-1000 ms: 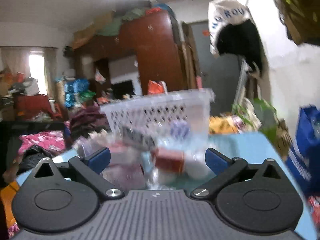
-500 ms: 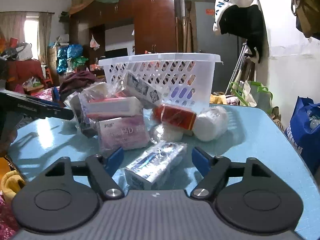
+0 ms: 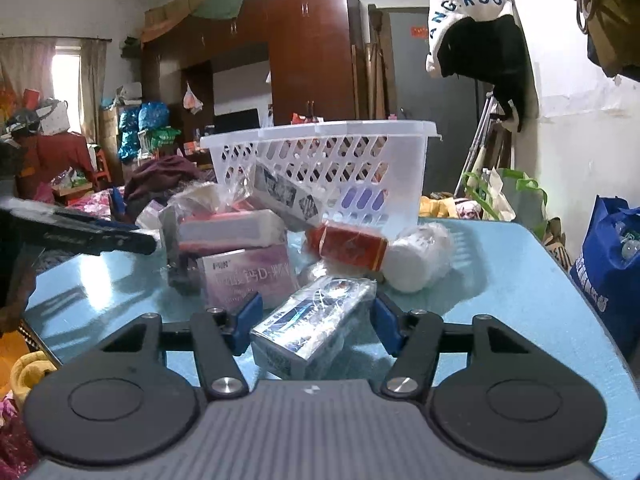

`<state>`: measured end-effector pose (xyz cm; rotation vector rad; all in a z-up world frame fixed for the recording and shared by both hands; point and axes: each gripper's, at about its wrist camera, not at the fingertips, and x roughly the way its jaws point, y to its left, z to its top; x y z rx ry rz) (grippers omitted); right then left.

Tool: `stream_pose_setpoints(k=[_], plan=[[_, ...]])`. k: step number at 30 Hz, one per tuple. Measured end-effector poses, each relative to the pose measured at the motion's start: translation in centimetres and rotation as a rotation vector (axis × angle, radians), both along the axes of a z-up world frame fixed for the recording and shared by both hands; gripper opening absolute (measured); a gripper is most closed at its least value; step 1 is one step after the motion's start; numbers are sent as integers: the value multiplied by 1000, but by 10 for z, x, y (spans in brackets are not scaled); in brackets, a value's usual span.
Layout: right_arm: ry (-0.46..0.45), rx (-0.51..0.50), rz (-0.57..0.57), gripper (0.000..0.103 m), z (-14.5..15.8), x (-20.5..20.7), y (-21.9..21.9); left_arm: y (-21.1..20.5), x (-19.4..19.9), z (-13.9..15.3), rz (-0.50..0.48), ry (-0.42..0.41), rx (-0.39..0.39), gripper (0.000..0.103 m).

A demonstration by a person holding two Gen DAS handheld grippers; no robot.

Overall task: Organize objects
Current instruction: 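Grasp the clear bag of red items with the left tool while the right tool grasps the white-and-blue box, then carry both items over the white basket and open both tools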

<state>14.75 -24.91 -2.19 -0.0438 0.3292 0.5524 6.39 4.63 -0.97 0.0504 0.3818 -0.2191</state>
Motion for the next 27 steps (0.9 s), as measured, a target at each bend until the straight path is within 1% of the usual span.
stream_pose_setpoints(k=[5, 9, 13, 19, 22, 27], plan=[[-23, 8, 8, 62, 2, -2, -1, -8, -21, 4, 5, -107, -33, 52], [-49, 22, 19, 62, 4, -5, -2, -12, -30, 11, 8, -162, -69, 52], [-61, 27, 28, 62, 6, -7, 0, -19, -34, 12, -9, -175, -61, 52], [-61, 21, 32, 62, 6, -6, 2, -24, -32, 8, -22, -164, -57, 52], [-68, 21, 28, 62, 5, -6, 2, -24, -33, 7, -25, -167, -70, 52], [-92, 21, 35, 62, 7, -10, 2, -22, -38, 6, -23, -195, -95, 52]])
